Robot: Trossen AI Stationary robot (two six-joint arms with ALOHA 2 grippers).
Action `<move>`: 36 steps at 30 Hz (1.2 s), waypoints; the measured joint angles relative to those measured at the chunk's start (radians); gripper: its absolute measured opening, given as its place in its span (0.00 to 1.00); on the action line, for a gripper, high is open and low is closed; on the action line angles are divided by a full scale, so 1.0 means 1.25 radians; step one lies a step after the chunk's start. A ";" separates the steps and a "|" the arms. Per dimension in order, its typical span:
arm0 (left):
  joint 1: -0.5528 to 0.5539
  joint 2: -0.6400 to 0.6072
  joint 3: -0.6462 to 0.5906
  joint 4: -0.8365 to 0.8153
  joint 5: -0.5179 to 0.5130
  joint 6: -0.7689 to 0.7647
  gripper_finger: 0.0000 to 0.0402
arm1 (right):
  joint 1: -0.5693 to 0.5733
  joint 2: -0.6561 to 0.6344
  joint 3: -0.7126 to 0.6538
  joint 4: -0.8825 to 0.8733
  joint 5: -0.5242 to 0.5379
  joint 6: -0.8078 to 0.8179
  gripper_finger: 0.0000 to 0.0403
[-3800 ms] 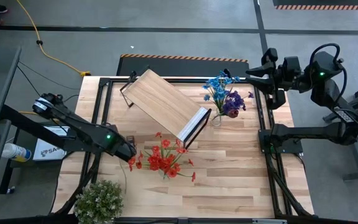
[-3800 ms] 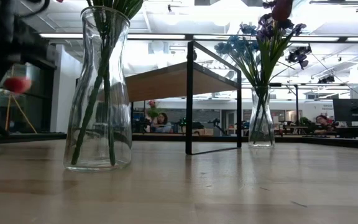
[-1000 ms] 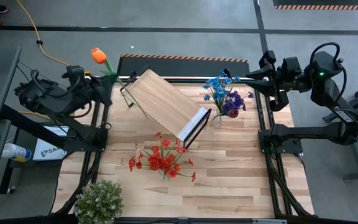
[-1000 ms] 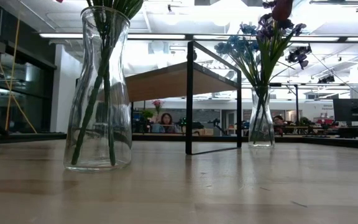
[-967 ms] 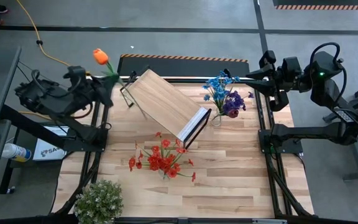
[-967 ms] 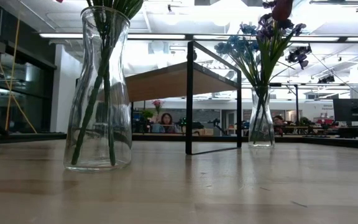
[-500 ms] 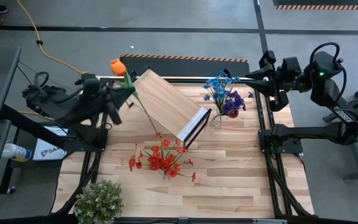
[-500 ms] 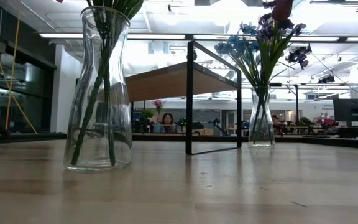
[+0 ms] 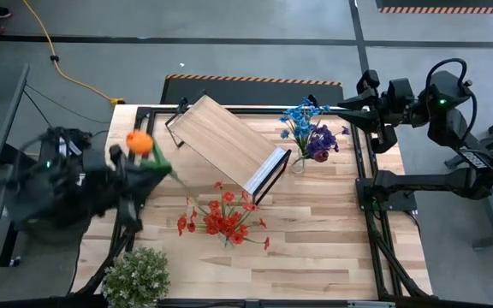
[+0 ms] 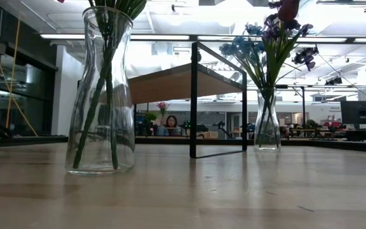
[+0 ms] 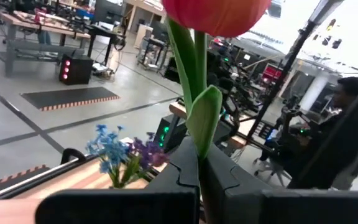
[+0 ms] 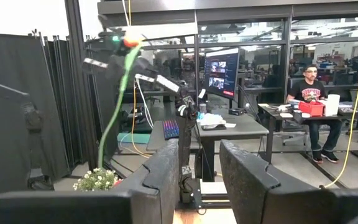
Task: Pick and place flowers into a vace then onto a shelf
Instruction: Put the orange flower into the bottom transparent vase
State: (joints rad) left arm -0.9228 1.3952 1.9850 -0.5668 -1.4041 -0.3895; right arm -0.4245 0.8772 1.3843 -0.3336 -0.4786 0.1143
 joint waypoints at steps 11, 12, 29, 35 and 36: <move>-0.139 0.107 -0.001 0.170 -0.133 0.085 0.07 | 0.000 0.000 0.000 0.001 0.000 0.001 0.27; -0.143 0.114 -0.001 0.171 -0.133 0.083 0.07 | 0.000 0.000 0.000 0.001 0.000 0.001 0.27; -0.147 0.230 -0.002 0.162 -0.130 0.000 0.07 | 0.000 0.000 0.000 0.001 0.000 0.022 0.27; -0.124 0.272 -0.002 0.090 -0.135 -0.059 0.07 | 0.000 0.000 0.000 0.001 0.000 0.020 0.27; -0.120 0.276 -0.002 0.072 -0.133 -0.070 0.07 | 0.000 0.000 0.000 0.001 0.000 0.020 0.27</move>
State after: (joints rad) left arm -1.0726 1.7407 1.9823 -0.4768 -1.5706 -0.4774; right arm -0.4244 0.8776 1.3846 -0.3321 -0.4786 0.1387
